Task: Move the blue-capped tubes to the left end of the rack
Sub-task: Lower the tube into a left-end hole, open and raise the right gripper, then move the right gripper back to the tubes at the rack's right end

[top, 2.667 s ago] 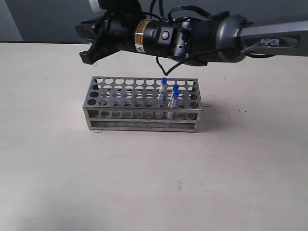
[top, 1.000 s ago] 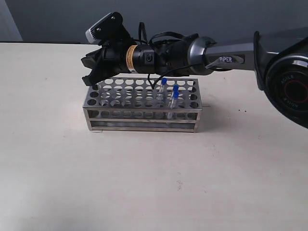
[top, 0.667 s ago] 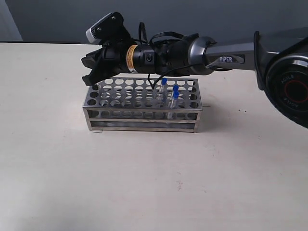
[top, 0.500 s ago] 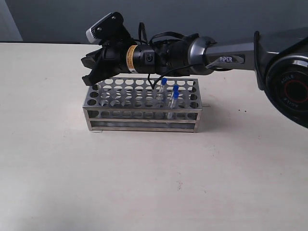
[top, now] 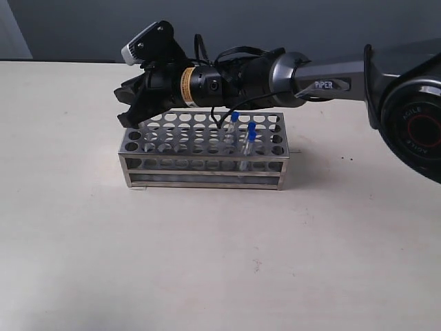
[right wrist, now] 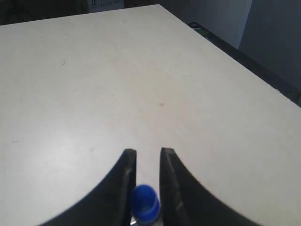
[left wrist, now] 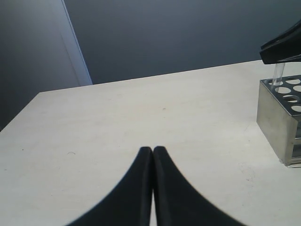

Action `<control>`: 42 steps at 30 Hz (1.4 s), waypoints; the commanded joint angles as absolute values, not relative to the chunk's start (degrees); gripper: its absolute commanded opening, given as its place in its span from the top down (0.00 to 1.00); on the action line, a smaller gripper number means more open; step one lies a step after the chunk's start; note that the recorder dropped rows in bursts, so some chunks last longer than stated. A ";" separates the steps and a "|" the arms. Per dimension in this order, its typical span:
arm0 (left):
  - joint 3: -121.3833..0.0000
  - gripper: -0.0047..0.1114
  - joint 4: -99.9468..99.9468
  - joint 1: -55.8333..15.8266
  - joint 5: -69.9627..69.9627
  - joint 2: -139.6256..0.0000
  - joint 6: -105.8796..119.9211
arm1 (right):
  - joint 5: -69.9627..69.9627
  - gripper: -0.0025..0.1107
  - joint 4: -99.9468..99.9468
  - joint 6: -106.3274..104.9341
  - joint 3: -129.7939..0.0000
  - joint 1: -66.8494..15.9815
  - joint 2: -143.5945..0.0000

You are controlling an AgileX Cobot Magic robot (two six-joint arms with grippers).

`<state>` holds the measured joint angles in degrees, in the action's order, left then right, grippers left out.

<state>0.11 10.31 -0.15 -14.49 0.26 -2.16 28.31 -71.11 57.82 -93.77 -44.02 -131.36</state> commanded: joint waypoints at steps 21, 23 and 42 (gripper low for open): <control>0.00 0.96 10.17 -0.54 -13.72 0.00 -2.36 | 30.02 0.62 -69.07 60.54 -74.41 -33.12 -105.86; 0.00 0.96 10.17 -0.54 -13.72 0.00 -2.36 | 30.19 0.62 -66.69 56.51 -63.03 -31.94 -99.36; 0.00 0.96 10.17 -0.54 -13.72 0.00 -2.36 | 39.54 0.68 -28.51 19.86 -24.62 -32.06 -84.32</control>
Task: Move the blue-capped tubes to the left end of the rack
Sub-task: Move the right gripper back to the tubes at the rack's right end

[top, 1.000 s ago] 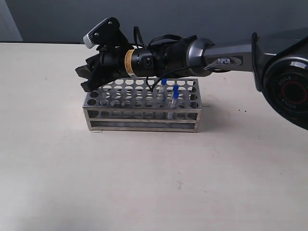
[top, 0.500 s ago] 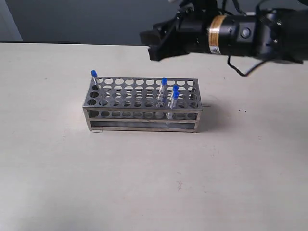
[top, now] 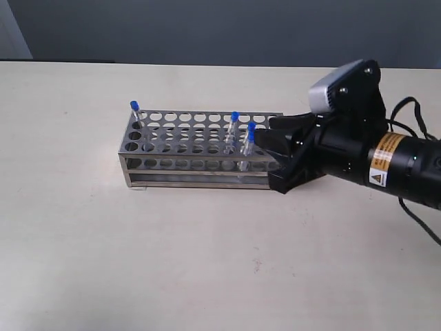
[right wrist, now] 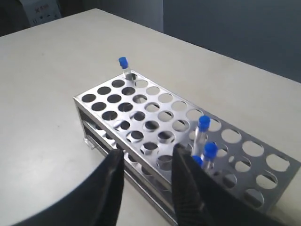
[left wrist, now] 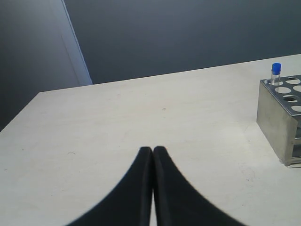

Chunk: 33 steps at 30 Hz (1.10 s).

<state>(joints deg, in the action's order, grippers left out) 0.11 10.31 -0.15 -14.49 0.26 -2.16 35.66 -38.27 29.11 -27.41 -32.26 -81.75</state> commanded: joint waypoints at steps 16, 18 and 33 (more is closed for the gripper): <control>0.00 0.96 10.17 -0.54 -13.72 0.00 -2.36 | 59.71 0.59 -18.97 13.53 -24.43 -32.06 -102.57; 0.00 0.96 10.17 -0.54 -13.72 0.00 -2.36 | 60.57 0.56 -18.72 13.53 -24.70 -32.06 -102.90; 0.00 0.96 10.17 -0.54 -13.72 0.00 -2.36 | 55.37 0.56 -18.95 13.64 -30.77 -32.16 -105.24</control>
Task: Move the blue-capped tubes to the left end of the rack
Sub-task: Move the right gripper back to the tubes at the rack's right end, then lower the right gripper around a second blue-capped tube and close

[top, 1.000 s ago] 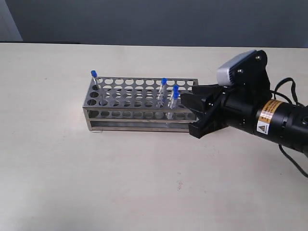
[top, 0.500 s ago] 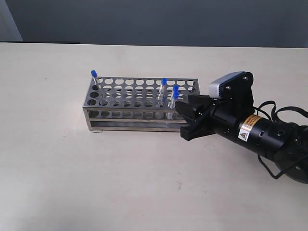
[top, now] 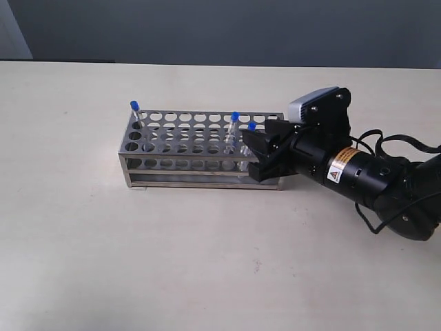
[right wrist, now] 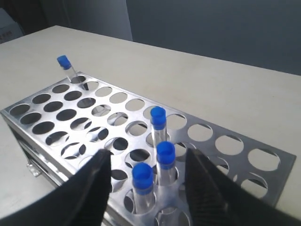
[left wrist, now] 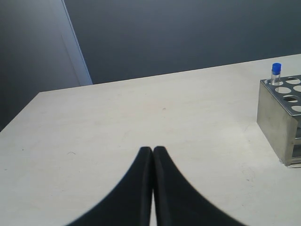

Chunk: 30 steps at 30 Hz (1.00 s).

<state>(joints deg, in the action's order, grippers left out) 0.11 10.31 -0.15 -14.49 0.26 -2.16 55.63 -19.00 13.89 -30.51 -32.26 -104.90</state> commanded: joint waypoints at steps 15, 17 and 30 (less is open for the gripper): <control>0.00 0.96 10.17 -0.54 -13.72 0.00 -2.36 | 56.19 0.56 -18.28 13.89 -31.24 -32.16 -107.72; 0.00 0.96 10.17 -0.54 -13.72 0.00 -2.36 | 56.19 0.56 -18.28 14.59 -31.24 -32.16 -107.72; 0.00 0.96 10.17 -0.54 -13.72 0.00 -2.36 | 56.19 0.56 -18.79 14.76 -31.24 -32.16 -107.72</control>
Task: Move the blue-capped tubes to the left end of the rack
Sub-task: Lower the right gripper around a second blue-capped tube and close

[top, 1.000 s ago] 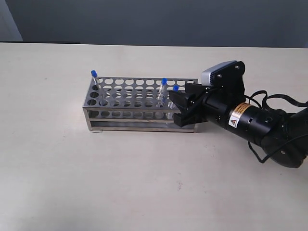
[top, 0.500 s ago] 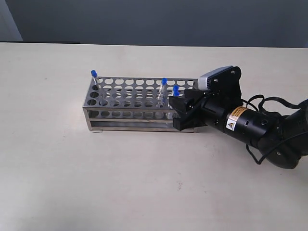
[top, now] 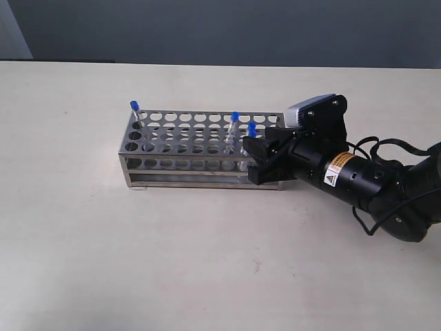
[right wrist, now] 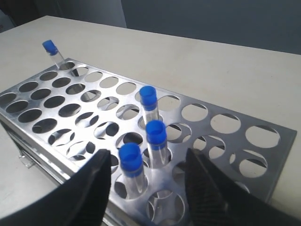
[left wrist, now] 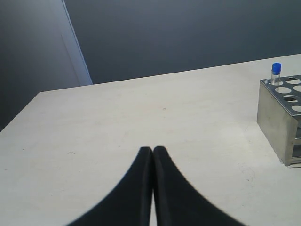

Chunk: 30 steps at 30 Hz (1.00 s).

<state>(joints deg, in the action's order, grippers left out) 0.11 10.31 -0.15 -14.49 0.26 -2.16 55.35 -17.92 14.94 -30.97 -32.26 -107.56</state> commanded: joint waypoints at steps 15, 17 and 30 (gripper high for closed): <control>0.00 0.96 10.17 -0.54 -13.72 0.00 -2.36 | 56.48 0.56 -20.08 13.97 -31.24 -32.16 -107.72; 0.00 0.96 10.17 -0.54 -13.72 0.00 -2.36 | 56.48 0.56 -20.80 13.97 -31.24 -32.16 -107.72; 0.00 0.96 10.17 -0.54 -13.72 0.00 -2.36 | 57.96 0.56 -24.94 14.10 -31.24 -32.16 -107.72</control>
<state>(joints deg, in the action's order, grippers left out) 0.11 10.31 -0.15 -14.49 0.26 -2.16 56.53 -23.93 14.32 -31.04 -32.26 -107.56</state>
